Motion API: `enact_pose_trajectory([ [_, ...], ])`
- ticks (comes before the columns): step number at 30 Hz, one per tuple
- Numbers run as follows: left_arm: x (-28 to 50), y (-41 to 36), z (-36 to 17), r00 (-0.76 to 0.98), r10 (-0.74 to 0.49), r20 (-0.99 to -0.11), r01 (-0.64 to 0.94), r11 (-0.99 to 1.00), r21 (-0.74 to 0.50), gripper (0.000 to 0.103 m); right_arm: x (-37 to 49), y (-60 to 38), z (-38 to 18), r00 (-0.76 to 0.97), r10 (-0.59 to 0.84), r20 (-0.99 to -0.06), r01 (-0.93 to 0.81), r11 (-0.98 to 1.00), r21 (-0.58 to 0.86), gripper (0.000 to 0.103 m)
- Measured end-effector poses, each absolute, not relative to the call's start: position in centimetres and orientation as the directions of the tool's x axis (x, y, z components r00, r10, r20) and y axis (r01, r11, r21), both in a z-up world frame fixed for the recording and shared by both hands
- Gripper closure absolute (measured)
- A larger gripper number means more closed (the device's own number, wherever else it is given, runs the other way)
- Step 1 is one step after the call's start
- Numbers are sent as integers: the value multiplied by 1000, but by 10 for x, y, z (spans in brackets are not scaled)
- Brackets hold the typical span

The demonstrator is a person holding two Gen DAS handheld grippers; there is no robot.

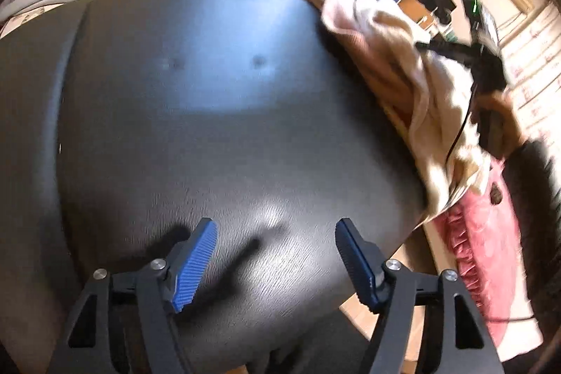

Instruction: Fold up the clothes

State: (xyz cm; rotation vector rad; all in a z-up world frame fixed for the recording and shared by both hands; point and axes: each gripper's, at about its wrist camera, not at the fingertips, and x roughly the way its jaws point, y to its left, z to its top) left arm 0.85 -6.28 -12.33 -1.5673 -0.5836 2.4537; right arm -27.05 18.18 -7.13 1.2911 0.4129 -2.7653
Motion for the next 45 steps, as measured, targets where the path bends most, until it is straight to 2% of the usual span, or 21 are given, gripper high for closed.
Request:
enact_pose_trajectory([
  [2,-10,-80,-110,-435,399,-807,53,-884,-465,38,-264,191,-69,-658,24,-753,156,-973,-167,88],
  [5,-52,-77,-84,-459,461,-759,16,-850,-526,39,-246,205,-64,-673,-52,-738,143,-988,-61,92],
  [6,-67,-72,-71,-474,473,-743,-11,-847,-532,39,-240,209,-61,-679,-81,-730,141,-990,-22,98],
  [8,-104,-52,-53,-488,499,-717,-63,-839,-541,38,-225,217,-55,-695,-120,-708,143,-989,28,98],
  [12,-173,-31,-24,-466,583,-666,-117,-786,-607,38,-204,223,-52,-726,-126,-676,151,-988,22,98],
  [20,-287,19,-49,-378,653,-656,-24,-715,-698,39,-197,238,-56,-732,-167,-660,191,-981,37,98],
  [24,-307,27,-67,-346,657,-670,31,-706,-708,39,-200,247,-65,-721,-181,-669,188,-980,63,98],
  [25,-311,29,-73,-341,658,-671,41,-703,-710,41,-201,248,-67,-722,-181,-668,185,-981,65,98],
  [27,-323,34,-76,-349,665,-660,52,-690,-722,51,-200,252,-69,-726,-175,-665,179,-982,62,98],
  [30,-344,50,-78,-333,640,-692,36,-725,-688,73,-199,256,-71,-740,-140,-658,159,-987,31,98],
  [31,-351,54,-84,-319,620,-717,49,-745,-665,85,-200,256,-72,-744,-101,-661,137,-991,-3,98],
  [32,-356,56,-89,-313,610,-728,75,-748,-660,89,-202,257,-74,-745,-66,-664,115,-993,-31,98],
  [35,-357,49,-92,-374,634,-677,86,-703,-706,94,-204,261,-80,-729,-38,-683,91,-995,-42,98],
  [36,-351,42,-88,-413,630,-658,78,-695,-715,94,-205,261,-83,-711,-46,-701,98,-995,-35,102],
  [37,-345,36,-84,-443,639,-629,67,-676,-734,99,-205,262,-87,-682,-91,-726,119,-993,12,103],
  [41,-313,7,-58,-557,633,-538,-17,-656,-754,103,-194,246,-98,-591,-288,-753,195,-957,213,103],
  [43,-296,-6,-50,-576,620,-532,-37,-670,-741,103,-185,227,-102,-555,-361,-750,239,-932,272,103],
  [45,-273,-20,-42,-584,591,-556,-55,-712,-700,103,-177,205,-107,-539,-368,-757,267,-928,261,103],
])
